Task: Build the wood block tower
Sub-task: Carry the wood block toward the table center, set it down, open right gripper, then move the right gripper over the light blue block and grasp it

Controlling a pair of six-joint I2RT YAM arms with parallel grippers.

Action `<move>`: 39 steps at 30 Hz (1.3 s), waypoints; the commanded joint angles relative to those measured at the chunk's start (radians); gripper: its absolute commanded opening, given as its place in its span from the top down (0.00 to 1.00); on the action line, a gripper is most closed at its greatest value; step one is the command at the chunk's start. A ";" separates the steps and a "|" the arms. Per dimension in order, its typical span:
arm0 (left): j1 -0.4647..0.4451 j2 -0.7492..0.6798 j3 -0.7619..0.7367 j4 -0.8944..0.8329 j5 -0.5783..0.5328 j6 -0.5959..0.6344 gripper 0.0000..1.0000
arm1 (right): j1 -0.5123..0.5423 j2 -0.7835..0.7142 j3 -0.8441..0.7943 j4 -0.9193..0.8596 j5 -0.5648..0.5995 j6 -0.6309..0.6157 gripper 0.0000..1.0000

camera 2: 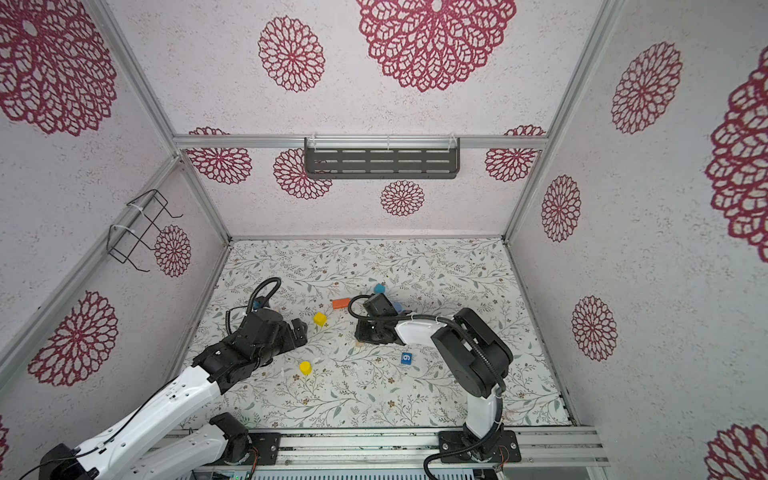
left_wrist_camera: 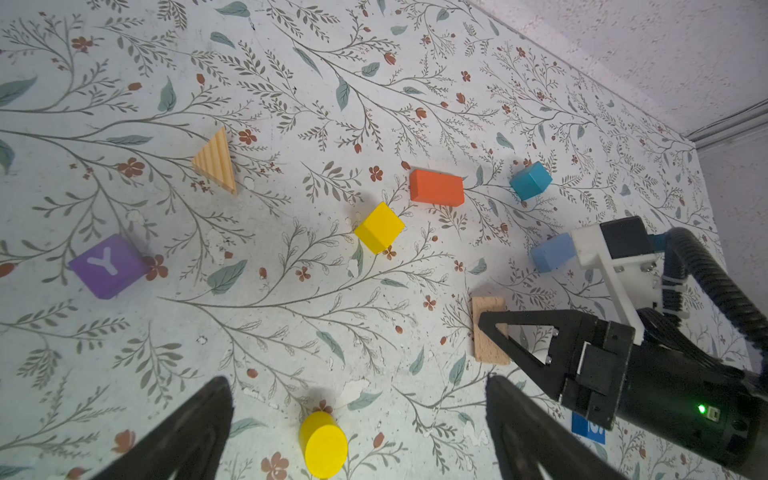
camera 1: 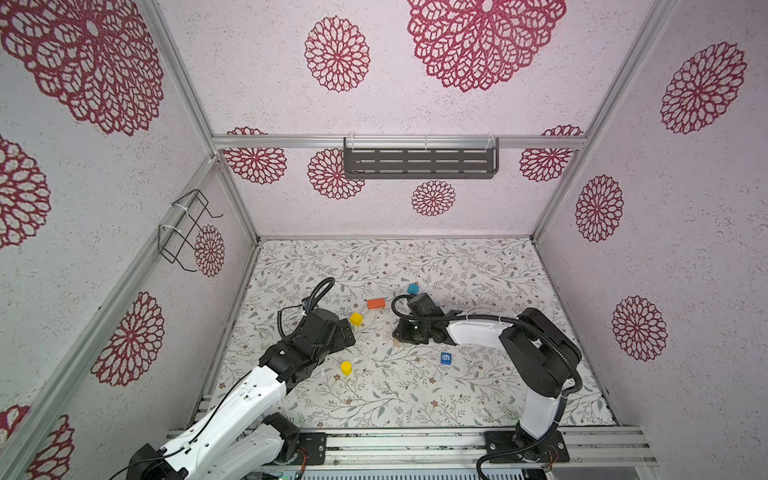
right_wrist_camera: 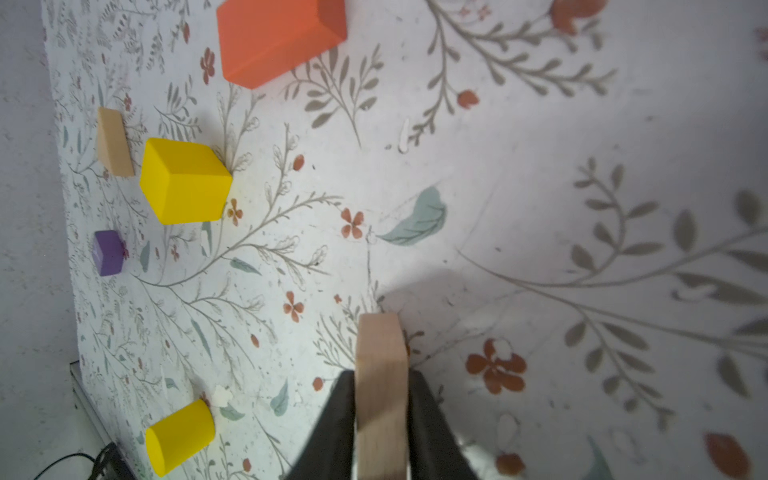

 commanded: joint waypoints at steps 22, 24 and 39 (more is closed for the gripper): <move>-0.020 0.032 0.122 0.013 -0.150 0.045 0.03 | -0.092 -0.281 0.031 -0.310 0.080 -0.193 0.37; -0.016 0.038 0.137 0.005 -0.169 0.054 0.03 | -0.119 -0.320 0.048 -0.372 0.093 -0.230 0.33; 0.027 0.321 0.363 -0.116 -0.106 0.215 0.03 | -0.212 -0.185 0.281 -0.622 0.189 -0.568 0.10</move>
